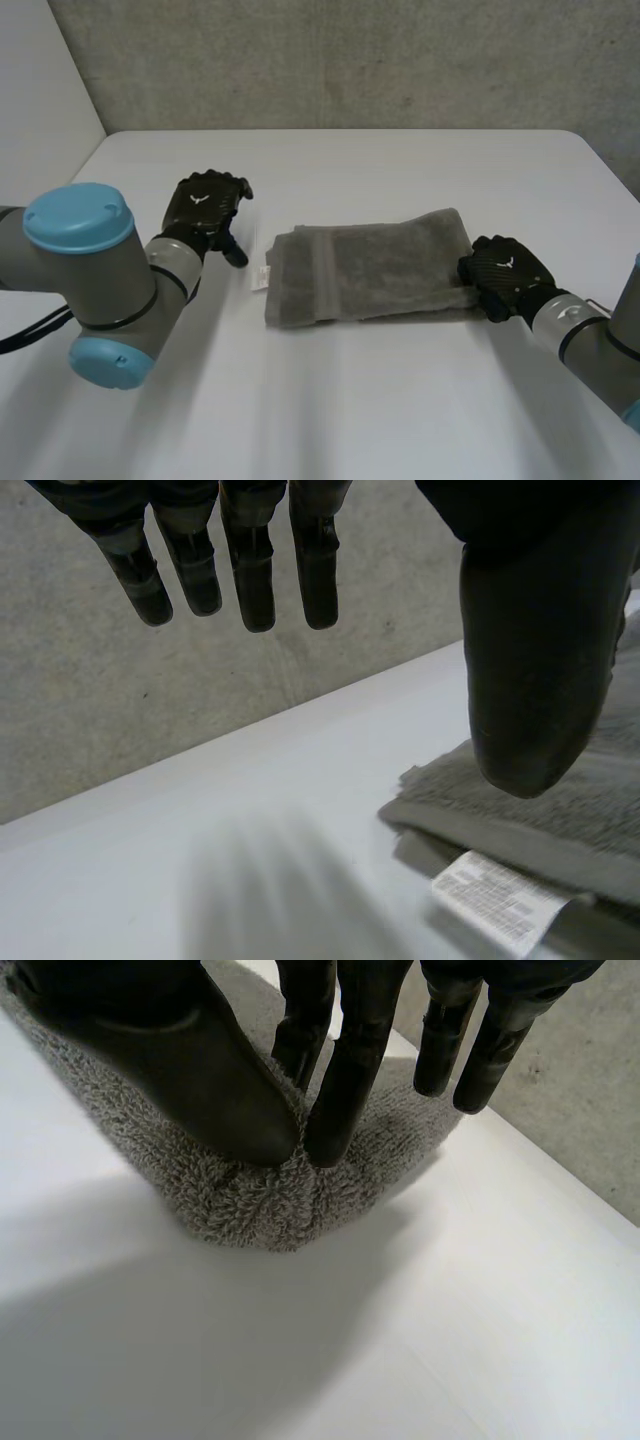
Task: Fold the towel.
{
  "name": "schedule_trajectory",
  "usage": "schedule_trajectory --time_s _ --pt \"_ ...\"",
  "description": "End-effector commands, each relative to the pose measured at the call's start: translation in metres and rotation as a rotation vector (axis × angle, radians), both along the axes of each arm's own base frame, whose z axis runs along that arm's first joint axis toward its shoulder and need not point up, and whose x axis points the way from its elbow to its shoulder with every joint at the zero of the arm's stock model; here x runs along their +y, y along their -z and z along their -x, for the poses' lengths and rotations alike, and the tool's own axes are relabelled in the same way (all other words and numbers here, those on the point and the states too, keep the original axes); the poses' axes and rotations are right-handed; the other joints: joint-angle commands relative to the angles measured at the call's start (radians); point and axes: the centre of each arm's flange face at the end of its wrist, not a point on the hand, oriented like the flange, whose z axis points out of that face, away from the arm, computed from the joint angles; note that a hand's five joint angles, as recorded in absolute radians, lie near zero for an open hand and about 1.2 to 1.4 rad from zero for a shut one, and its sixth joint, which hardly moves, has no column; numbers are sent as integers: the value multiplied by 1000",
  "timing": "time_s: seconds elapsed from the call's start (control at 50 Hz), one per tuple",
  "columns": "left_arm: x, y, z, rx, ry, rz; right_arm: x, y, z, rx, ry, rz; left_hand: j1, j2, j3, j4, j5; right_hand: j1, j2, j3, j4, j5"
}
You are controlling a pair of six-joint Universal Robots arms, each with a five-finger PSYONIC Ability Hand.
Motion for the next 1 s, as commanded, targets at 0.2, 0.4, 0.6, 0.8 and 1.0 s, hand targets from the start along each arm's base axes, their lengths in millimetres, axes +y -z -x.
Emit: schedule_trajectory --time_s 0.2,0.4,0.6,0.8,1.0 --pt "3 5 -8 -8 -16 -22 4 10 8 13 1 -36 -78 -47 -58 -66 -12 14 -21 -53 -76 -47" --pt "4 6 -8 -11 -15 -24 2 8 11 8 4 -33 -78 -47 -58 -66 -12 128 93 -53 -76 66" --pt "4 2 -9 -8 -17 -20 -4 6 23 9 43 -47 -83 -53 -58 -66 -17 128 93 -53 -76 66" --pt "3 -13 -21 4 -48 5 -17 -55 34 55 -1 41 -84 -53 -58 -66 -17 128 93 -53 -76 66" --pt "1 -22 -26 13 -62 26 30 -105 -79 36 -351 155 -92 -62 -58 -66 -26 128 93 -53 -76 66"
